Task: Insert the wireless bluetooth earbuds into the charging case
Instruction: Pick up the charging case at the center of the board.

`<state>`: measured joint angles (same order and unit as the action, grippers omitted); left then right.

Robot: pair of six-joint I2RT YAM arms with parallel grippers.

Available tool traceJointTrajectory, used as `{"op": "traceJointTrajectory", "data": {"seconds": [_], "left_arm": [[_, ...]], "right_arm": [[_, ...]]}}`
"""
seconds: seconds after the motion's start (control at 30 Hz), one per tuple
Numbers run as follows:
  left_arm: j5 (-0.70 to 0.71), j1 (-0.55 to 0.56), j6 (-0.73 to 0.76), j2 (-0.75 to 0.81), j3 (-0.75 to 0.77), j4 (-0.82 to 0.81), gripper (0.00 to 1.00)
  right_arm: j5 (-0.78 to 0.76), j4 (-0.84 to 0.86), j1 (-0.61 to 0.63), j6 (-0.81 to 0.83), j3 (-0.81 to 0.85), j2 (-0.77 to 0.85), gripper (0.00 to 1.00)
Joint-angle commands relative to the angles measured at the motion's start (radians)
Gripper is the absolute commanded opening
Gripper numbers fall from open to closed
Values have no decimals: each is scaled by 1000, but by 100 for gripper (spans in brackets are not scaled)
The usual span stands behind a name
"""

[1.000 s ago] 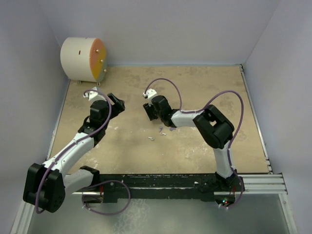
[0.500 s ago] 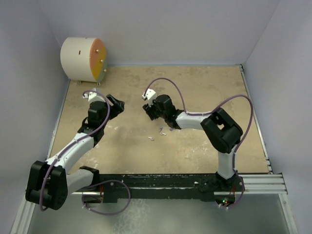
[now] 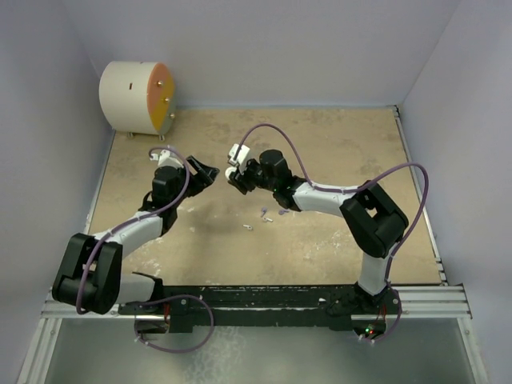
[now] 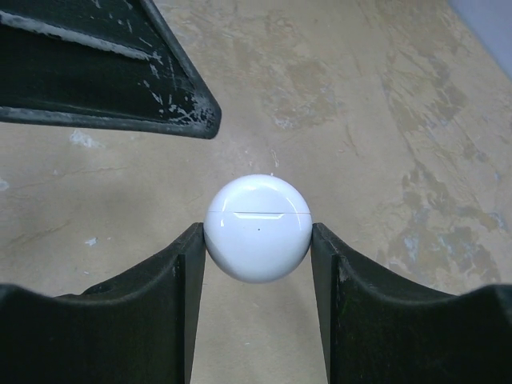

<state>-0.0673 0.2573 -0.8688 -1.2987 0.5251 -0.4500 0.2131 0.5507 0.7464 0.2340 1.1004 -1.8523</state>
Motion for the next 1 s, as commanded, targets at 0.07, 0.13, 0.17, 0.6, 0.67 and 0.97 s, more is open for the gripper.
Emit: {"op": "traceJointTrajectory", "data": {"seconds": [0.07, 0.13, 0.17, 0.6, 0.67, 0.97], "left_arm": [[-63, -5, -80, -32, -27, -237, 71], [-60, -4, -117, -46, -53, -322, 71], [-56, -5, -136, -51, -66, -362, 71], [-58, -5, -281, -177, -158, -766, 68], [-84, -5, -297, -207, -154, -819, 67], [-129, -1, -362, -323, -150, -982, 62]], "right_arm": [[70, 11, 6, 12, 59, 22, 0], [78, 14, 5, 0, 64, 21, 0], [82, 12, 7, -6, 68, 20, 0], [127, 17, 6, -49, 73, 20, 0], [127, 18, 6, -50, 72, 23, 0], [129, 18, 7, -50, 70, 34, 0]]}}
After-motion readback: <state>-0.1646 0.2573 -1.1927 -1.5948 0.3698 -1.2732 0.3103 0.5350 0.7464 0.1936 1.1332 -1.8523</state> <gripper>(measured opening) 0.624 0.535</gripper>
